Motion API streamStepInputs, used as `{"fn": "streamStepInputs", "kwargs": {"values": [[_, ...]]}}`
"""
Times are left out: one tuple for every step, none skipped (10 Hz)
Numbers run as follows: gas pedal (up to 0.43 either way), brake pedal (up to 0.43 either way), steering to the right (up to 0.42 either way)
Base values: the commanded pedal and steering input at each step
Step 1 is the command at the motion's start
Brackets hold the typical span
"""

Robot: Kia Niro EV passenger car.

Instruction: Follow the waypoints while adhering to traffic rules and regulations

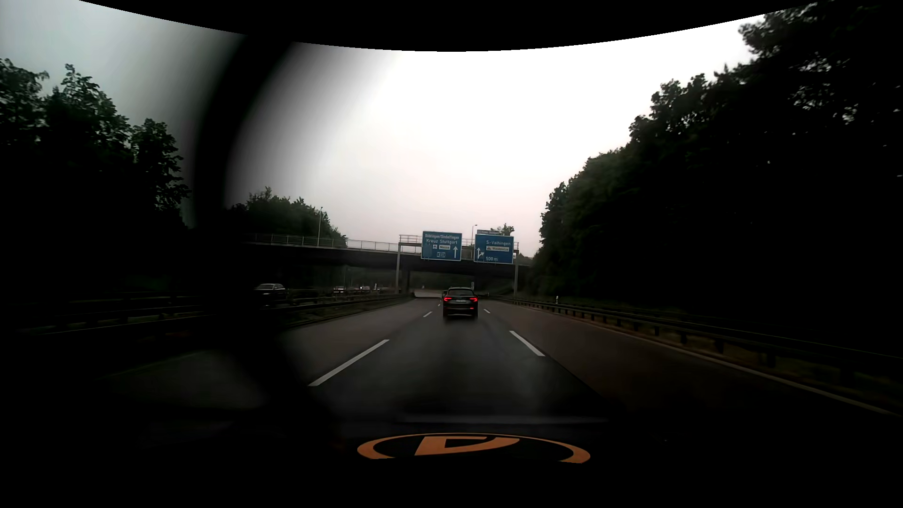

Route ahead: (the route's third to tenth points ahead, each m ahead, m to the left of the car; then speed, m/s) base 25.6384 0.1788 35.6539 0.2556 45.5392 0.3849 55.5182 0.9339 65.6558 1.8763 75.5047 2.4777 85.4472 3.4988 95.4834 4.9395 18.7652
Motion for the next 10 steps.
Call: {"fn": "streamStepInputs", "kwargs": {"values": [[0.130, 0.000, -0.004], [0.130, 0.000, -0.004], [0.130, 0.000, -0.004], [0.130, 0.000, -0.004], [0.138, 0.000, -0.004], [0.138, 0.000, -0.004], [0.138, 0.000, -0.004], [0.138, 0.000, -0.004], [0.138, 0.000, -0.004], [0.138, 0.000, -0.004]]}}
